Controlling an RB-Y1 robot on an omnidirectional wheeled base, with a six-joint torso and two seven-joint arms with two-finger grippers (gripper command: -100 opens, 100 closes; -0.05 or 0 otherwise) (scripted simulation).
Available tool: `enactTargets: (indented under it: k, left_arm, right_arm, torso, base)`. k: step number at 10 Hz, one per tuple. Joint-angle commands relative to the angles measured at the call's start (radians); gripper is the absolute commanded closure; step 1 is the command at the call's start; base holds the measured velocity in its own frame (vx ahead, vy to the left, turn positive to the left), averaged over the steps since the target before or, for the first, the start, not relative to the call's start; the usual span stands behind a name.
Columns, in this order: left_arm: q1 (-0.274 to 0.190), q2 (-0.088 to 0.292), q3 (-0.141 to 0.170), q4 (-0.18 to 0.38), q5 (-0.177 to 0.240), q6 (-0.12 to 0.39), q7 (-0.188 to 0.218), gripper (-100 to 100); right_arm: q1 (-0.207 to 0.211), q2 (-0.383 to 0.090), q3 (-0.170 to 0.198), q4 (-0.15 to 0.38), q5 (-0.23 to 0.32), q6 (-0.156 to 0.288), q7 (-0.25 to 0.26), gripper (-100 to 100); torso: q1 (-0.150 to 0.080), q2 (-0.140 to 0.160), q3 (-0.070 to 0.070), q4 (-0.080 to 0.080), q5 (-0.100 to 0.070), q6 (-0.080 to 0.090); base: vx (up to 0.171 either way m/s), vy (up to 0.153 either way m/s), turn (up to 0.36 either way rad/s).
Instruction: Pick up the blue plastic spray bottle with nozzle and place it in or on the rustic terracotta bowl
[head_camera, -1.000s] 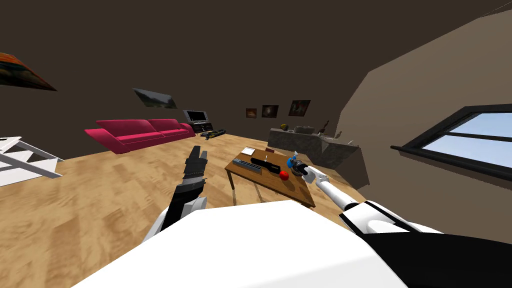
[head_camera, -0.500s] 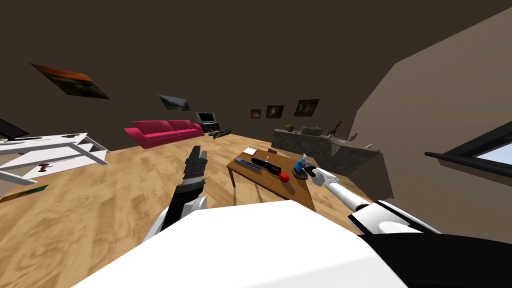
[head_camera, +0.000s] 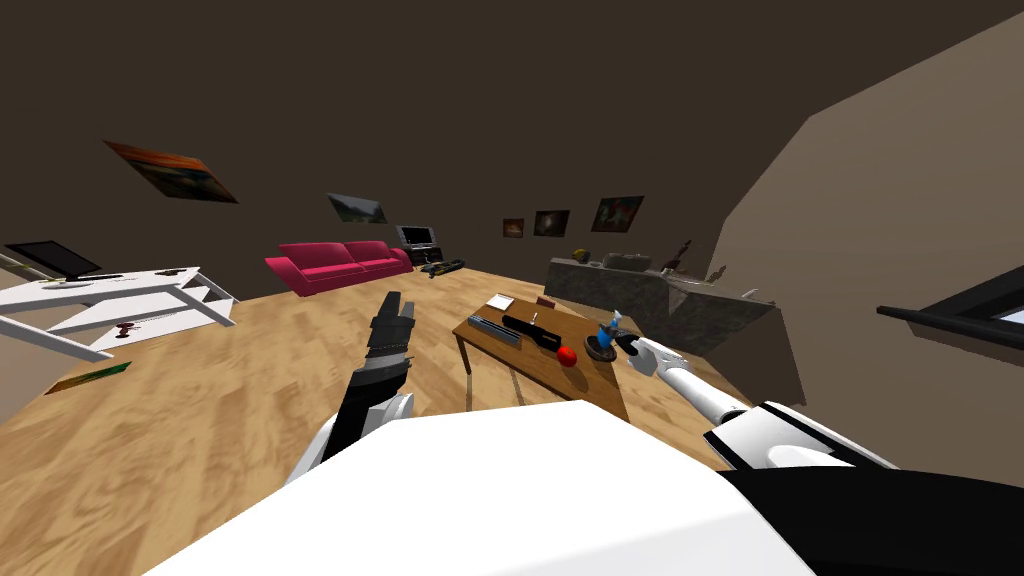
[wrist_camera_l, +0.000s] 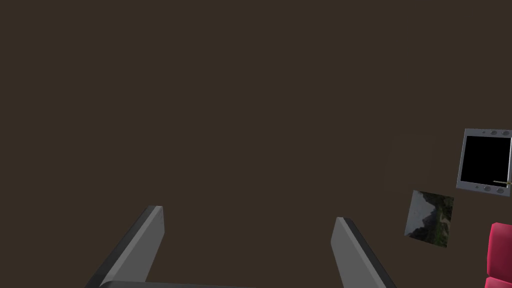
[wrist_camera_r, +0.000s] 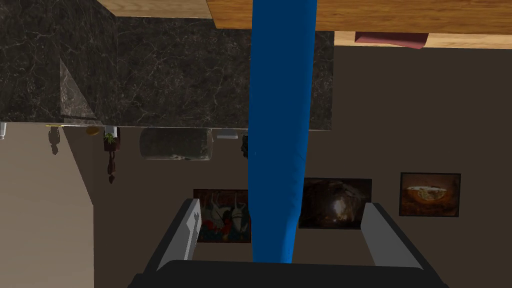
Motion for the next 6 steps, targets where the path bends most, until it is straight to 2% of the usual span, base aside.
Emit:
enactTargets:
  k: [1,3,4,5,6]
  left_arm:
    - [0.000,0.000,0.000,0.000,0.000,0.000,0.000,0]
    - [0.000,0.000,0.000,0.000,0.000,0.000,0.000,0]
    - [0.000,0.000,0.000,0.000,0.000,0.000,0.000,0]
    - [0.000,0.000,0.000,0.000,0.000,0.000,0.000,0]
    - [0.000,0.000,0.000,0.000,0.000,0.000,0.000,0]
  right_arm:
    - [0.000,0.000,0.000,0.000,0.000,0.000,0.000,-100]
    - [0.000,0.000,0.000,0.000,0.000,0.000,0.000,-100]
    - [0.000,0.000,0.000,0.000,0.000,0.000,0.000,0]
    - [0.008,-0.047,0.023,-0.013,-0.034,-0.001,-0.021,-100]
    - [0.013,-0.070,0.034,-0.020,-0.051,-0.002,-0.031,-100]
  torso:
    - [0.000,0.000,0.000,0.000,0.000,0.000]
    - [0.001,0.000,0.000,0.000,0.000,0.000]
    - [0.001,0.000,0.000,0.000,0.000,0.000]
    - [0.001,0.000,0.000,0.000,0.000,0.000]
    - [0.002,0.000,0.000,0.000,0.001,0.000]
  base:
    - [0.000,0.000,0.000]
    - [0.000,0.000,0.000]
    - [0.000,0.000,0.000]
    - [-0.004,0.023,0.052]
    - [-0.006,0.044,0.049]
